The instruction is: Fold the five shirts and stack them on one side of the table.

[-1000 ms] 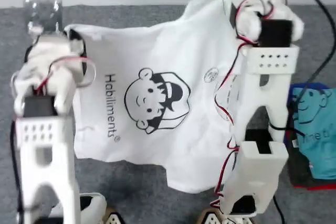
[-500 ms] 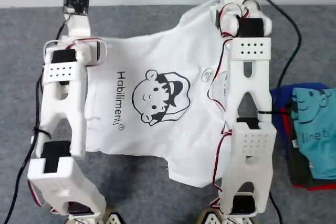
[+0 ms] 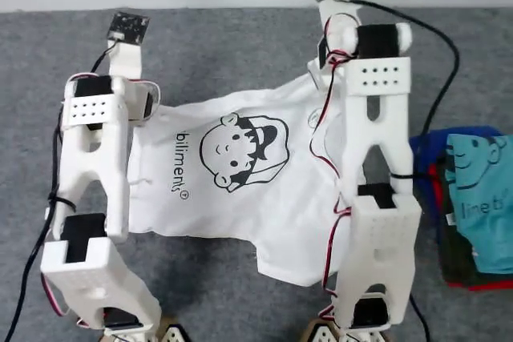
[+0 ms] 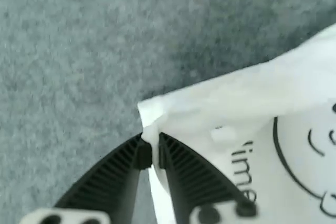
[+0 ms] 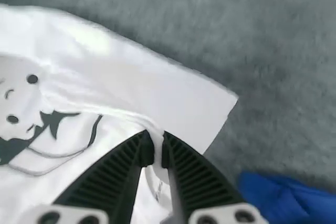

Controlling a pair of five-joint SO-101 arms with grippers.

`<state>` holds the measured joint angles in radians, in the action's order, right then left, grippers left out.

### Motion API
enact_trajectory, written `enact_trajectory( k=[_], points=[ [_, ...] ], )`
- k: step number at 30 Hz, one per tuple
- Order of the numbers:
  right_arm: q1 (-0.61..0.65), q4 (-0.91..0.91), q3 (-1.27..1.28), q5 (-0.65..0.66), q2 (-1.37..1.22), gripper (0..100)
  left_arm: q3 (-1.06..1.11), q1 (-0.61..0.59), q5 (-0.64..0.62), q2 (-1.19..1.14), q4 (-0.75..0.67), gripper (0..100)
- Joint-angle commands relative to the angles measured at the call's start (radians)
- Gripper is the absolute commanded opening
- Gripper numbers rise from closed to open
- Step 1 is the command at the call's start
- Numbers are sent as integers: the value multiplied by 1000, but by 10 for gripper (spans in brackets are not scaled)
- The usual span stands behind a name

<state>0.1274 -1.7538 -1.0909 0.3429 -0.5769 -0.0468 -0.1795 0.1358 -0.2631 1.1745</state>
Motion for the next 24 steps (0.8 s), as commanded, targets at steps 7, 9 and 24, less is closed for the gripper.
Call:
enact_trajectory(
  k=[7,9,24],
  points=[
    [27,-42,623,31,526,9,-42,-71,15,183,219,15],
    [28,-41,767,58,639,9,-38,-71,17,218,278,15],
    [31,-41,1441,176,1221,9,67,-69,66,265,457,15]
  ],
)
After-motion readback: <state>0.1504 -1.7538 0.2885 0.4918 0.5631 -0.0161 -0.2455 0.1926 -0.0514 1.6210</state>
